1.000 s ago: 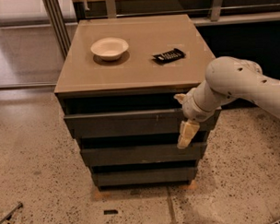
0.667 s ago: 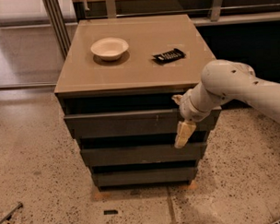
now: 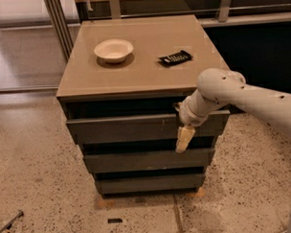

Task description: Open top drawer

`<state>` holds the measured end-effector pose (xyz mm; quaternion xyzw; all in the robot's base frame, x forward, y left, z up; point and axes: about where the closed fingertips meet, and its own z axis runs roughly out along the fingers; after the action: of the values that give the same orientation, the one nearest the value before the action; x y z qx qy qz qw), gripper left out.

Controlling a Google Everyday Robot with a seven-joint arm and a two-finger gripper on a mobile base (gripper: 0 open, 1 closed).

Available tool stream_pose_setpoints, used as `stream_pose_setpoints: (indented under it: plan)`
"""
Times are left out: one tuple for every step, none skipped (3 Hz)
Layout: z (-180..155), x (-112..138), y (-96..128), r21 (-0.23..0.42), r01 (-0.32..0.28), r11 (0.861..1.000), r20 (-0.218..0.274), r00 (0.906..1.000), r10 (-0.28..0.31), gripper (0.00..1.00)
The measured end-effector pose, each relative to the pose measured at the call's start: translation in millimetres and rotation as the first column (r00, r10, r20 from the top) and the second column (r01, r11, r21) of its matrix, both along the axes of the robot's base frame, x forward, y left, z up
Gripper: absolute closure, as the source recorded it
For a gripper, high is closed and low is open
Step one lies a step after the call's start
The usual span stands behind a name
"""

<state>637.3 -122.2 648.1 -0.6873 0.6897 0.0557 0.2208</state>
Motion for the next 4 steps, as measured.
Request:
stream_pose_setpoints:
  plan:
    - [-1.4,-0.3,0.5,0.0,-0.001,1.0,-0.006,1.0,0.001,0.0]
    - [-6.4,-5.9,-1.7,0.005,-0.002,1.0,-0.065,0.9979,0.002,0.0]
    - [-9.0,-17.0,-4.6,0.011,-0.004,1.0,-0.143,0.9897,0.005,0.0]
    - [-3.1,-33.1,-6.5,0.009,-0.015,1.0,-0.204,0.9789,0.017,0.0]
